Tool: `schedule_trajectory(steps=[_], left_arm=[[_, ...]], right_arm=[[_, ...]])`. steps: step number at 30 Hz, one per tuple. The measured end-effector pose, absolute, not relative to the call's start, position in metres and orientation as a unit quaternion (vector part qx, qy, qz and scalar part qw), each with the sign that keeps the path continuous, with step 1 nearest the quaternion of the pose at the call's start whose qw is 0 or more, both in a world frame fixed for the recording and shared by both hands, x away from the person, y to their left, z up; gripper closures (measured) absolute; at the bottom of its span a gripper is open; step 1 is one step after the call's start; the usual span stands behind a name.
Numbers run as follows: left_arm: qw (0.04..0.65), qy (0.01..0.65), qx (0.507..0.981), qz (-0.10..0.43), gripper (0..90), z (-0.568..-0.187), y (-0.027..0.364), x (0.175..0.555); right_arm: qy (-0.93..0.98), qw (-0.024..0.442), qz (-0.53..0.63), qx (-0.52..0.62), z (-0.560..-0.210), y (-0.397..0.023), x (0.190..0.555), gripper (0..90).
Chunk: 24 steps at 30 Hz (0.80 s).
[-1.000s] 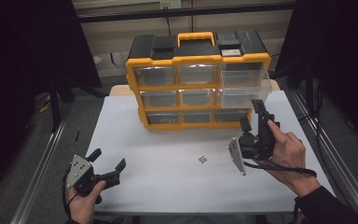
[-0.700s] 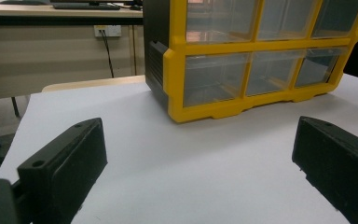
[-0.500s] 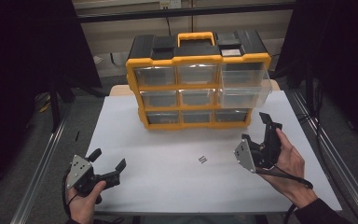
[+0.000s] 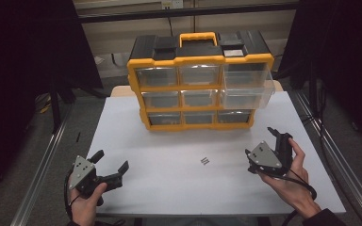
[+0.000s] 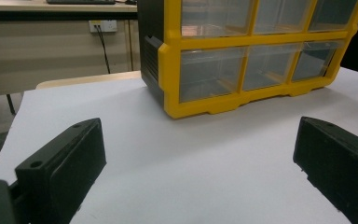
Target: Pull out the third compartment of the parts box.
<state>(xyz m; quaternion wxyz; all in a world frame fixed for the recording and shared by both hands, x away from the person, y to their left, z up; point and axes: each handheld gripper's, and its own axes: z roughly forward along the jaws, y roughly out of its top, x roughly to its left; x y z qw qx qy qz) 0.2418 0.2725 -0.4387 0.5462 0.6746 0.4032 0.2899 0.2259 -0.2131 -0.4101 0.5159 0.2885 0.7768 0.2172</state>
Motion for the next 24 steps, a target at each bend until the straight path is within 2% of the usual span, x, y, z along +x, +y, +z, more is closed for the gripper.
schedule_trajectory(steps=[17, 24], left_arm=[[0.543, 0.395, 0.683, 0.288, 2.1, -0.439, 0.276, 0.236], [0.548, 0.400, 0.678, 0.283, 2.2, -0.440, 0.275, 0.237]], right_arm=[[0.756, 0.291, 0.398, 0.431, -0.426, -0.249, 0.224, 6.4], [0.745, 0.242, 0.415, 0.463, -0.433, -0.261, 0.225, 6.1]])
